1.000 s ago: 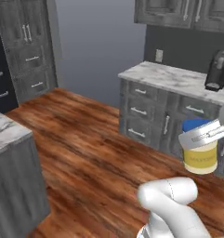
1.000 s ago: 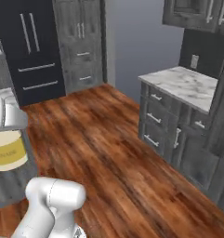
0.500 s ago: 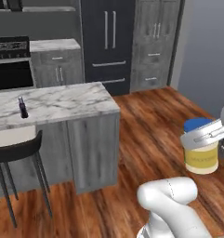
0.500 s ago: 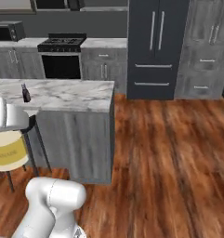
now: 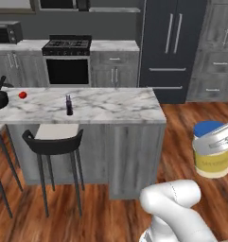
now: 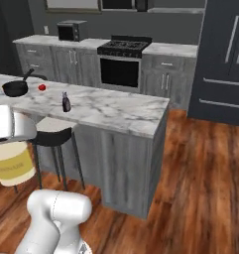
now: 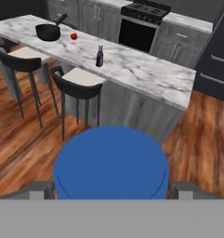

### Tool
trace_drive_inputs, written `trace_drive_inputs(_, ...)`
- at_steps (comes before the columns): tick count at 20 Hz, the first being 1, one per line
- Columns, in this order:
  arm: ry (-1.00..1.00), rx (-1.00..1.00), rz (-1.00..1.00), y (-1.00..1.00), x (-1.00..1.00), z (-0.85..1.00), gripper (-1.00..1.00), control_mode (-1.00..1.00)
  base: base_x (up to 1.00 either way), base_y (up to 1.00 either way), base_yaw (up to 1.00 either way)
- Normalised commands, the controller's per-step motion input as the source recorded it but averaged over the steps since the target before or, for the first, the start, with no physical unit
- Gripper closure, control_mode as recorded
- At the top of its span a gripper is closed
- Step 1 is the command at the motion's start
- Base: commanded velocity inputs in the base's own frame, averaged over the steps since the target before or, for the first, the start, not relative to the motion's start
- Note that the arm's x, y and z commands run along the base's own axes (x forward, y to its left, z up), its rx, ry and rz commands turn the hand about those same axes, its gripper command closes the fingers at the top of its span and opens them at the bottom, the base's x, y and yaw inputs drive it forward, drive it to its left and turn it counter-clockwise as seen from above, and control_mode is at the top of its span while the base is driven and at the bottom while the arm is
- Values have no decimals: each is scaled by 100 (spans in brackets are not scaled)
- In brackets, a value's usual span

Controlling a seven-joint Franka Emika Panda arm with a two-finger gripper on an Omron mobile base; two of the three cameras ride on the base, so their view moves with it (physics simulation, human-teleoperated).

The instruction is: Move the mayonnaise and condiment bottle from the cabinet to the dining counter.

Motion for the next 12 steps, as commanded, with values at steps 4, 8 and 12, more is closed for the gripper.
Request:
trace_drive_inputs(4, 0, 0, 0, 0, 0, 0, 100, 100, 80, -25, 16)
trace_drive_inputs(8, 0, 0, 0, 0, 0, 0, 100, 100, 84, -12, 16)
trace_drive_inputs(12, 0, 0, 0, 0, 0, 0, 100, 100, 74, 1, 23)
